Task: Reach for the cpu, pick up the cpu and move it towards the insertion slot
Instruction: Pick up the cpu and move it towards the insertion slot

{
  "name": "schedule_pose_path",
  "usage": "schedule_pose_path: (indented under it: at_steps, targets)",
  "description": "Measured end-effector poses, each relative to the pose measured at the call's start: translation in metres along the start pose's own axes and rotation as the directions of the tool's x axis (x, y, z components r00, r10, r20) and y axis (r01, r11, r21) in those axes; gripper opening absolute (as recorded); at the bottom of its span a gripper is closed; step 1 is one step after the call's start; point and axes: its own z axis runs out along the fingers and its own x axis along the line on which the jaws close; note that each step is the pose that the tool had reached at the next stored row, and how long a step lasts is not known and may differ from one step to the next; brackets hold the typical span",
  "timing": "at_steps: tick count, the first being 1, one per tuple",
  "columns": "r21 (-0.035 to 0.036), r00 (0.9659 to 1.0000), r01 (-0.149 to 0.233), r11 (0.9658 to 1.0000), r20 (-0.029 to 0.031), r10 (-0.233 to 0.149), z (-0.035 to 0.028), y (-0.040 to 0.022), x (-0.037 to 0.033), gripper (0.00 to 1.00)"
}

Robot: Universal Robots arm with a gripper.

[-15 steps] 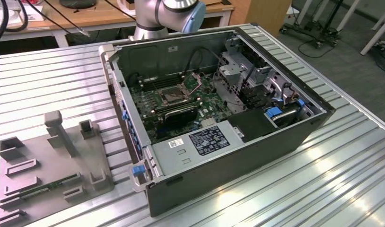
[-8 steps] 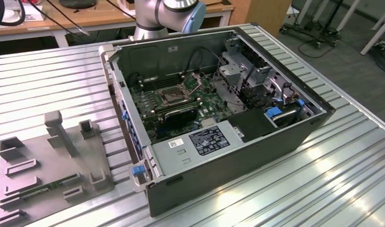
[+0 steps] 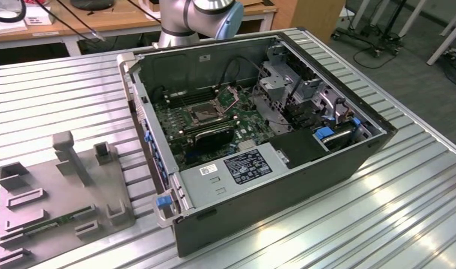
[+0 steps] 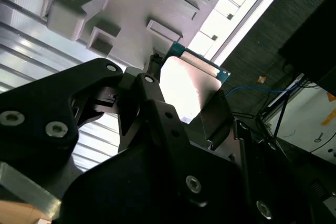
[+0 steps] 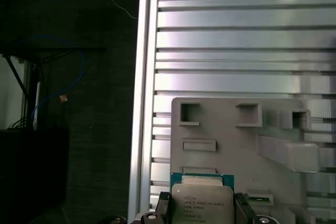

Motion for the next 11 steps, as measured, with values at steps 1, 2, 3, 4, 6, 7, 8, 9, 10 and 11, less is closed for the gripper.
schedule_pose_path:
  at_steps: [1, 2, 3, 4, 6, 7, 8, 9, 10, 11]
  targets:
    - [0.0003, 1.0, 0.0, 1.0, 0.0, 0.0, -0.0012, 0.0001, 0.0, 0.55]
    - [0.0006, 1.0, 0.0, 1.0, 0.0, 0.0, -0.0026, 0.0001, 0.0001, 0.55]
    - [0.001, 1.0, 0.0, 1.0, -0.0001, 0.0, -0.004, 0.0002, 0.0001, 0.55]
    - [0.0014, 1.0, 0.0, 1.0, -0.0001, 0.0, -0.0052, 0.0003, 0.0001, 0.55]
    - [0.0021, 1.0, 0.0, 1.0, -0.0001, 0.0, -0.008, 0.0004, 0.0002, 0.55]
    - [0.0025, 1.0, 0.0, 1.0, 0.0, 0.0, -0.0094, 0.0005, 0.0002, 0.55]
    - [0.003, 1.0, 0.0, 1.0, 0.0, 0.0, -0.0108, 0.0006, 0.0003, 0.55]
    - [0.0036, 1.0, 0.0, 1.0, -0.0001, 0.0, -0.0122, 0.0007, 0.0003, 0.55]
    - [0.0042, 1.0, 0.0, 1.0, -0.0001, 0.0, -0.0135, 0.0007, 0.0003, 0.55]
    - [0.0048, 1.0, 0.0, 1.0, -0.0002, 0.0, -0.0149, 0.0008, 0.0004, 0.55]
